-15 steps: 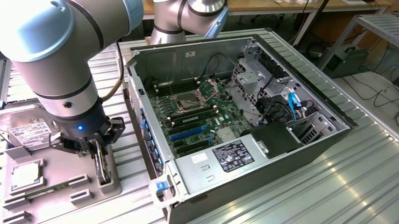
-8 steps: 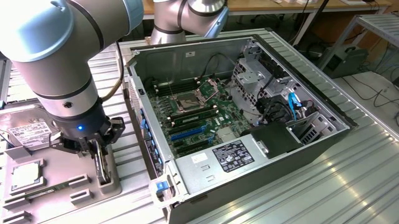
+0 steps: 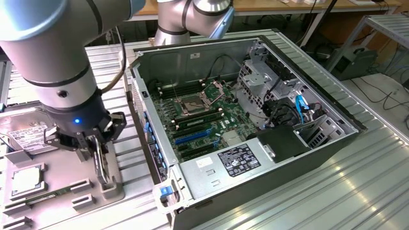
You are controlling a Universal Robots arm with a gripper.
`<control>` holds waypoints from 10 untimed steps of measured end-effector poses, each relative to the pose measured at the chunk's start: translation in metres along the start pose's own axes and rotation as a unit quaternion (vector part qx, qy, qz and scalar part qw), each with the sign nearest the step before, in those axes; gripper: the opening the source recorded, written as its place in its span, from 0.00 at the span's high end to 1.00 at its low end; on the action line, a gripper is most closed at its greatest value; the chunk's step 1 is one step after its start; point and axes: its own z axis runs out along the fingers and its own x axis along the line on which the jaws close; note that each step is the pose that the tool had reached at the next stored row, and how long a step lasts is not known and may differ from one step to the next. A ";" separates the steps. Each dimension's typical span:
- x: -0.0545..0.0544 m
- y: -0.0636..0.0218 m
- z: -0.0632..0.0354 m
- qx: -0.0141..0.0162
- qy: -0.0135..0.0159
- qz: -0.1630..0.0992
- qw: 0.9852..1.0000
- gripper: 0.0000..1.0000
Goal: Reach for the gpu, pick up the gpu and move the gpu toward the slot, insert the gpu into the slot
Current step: 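Pick up the gpu and move the gpu toward the slot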
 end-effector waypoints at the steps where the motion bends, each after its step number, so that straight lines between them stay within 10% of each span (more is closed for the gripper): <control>1: 0.000 0.0001 -0.0047 0.000 0.000 0.000 1.000 0.72; 10: -0.001 0.0012 -0.0422 0.000 0.000 0.000 1.000 0.72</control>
